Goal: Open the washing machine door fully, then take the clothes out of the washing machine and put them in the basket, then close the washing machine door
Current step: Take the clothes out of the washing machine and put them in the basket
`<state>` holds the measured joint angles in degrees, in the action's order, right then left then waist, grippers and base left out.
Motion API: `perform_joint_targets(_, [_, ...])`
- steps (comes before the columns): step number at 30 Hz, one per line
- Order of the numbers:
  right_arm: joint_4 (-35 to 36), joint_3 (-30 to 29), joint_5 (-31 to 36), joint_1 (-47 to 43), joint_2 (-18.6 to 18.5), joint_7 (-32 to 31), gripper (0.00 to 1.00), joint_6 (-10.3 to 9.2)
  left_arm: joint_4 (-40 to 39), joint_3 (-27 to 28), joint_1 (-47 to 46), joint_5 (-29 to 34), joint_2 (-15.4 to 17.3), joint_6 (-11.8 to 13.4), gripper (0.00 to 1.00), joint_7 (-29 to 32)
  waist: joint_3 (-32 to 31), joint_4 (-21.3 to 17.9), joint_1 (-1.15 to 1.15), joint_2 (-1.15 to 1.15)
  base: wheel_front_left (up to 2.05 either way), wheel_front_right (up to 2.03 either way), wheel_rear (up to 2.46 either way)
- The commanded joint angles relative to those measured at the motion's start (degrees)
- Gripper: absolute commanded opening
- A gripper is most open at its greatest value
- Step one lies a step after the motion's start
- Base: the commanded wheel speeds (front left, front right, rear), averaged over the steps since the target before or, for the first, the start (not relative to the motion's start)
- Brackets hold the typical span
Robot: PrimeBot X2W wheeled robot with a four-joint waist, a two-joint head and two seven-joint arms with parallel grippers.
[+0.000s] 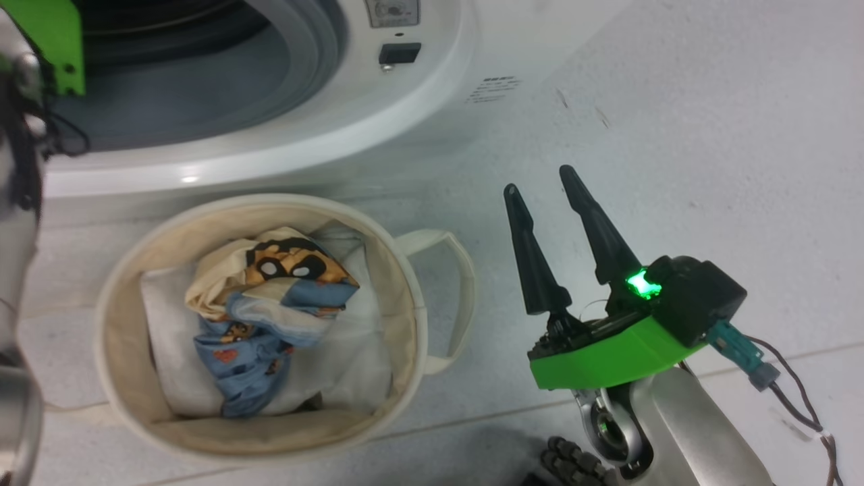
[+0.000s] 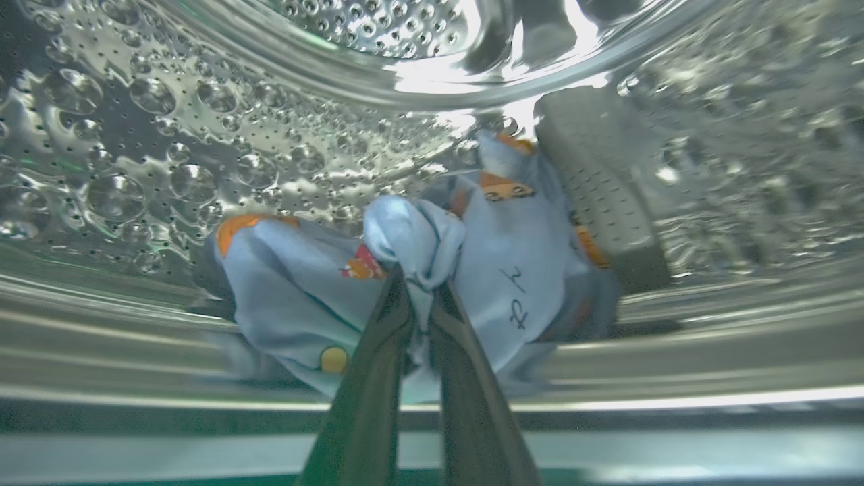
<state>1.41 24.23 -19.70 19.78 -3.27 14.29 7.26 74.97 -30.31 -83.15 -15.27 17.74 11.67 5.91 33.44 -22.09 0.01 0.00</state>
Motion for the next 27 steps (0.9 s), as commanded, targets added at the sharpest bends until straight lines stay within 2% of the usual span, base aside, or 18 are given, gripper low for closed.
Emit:
perform_joint_targets(1, [1.4, 0.9, 0.1, 0.0, 0.4, 0.7, 1.0, 0.23, -1.2, 1.2, -0.2, -0.6, 1.3, -0.1, 0.0, -1.0, -1.4, 1.0, -0.01, 0.0, 0.0, 0.0, 0.0])
perform_joint_targets(15, [-2.0, 1.7, 1.1, -0.4, 0.4, 0.7, 1.0, 0.23, -1.8, 3.6, 9.3, -6.2, -4.9, -5.3, 0.0, -14.1, -9.2, 7.5, -0.01, 0.0, 0.0, 0.0, 0.0])
perform_joint_targets(19, [-3.1, 1.5, 0.8, -0.9, 0.2, 0.7, 1.0, 0.23, -2.9, 4.1, 12.3, -7.5, -6.6, -7.5, 0.0, -18.2, -12.2, 9.4, -0.01, 0.0, 0.0, 0.0, 0.0])
perform_joint_targets(25, [-4.9, 0.3, -0.2, -1.6, -1.4, 0.7, 1.0, 0.23, -6.7, 5.0, 17.6, -9.7, -9.5, -11.0, 0.0, -20.5, -17.2, 12.5, -0.01, 0.0, 0.0, 0.0, 0.0])
perform_joint_targets(27, [-5.2, -0.1, -0.3, -1.6, -1.8, 0.7, 1.0, 0.23, -7.6, 5.0, 18.4, -9.8, -9.7, -11.5, 0.0, -20.6, -18.0, 13.0, -0.01, 0.0, 0.0, 0.0, 0.0])
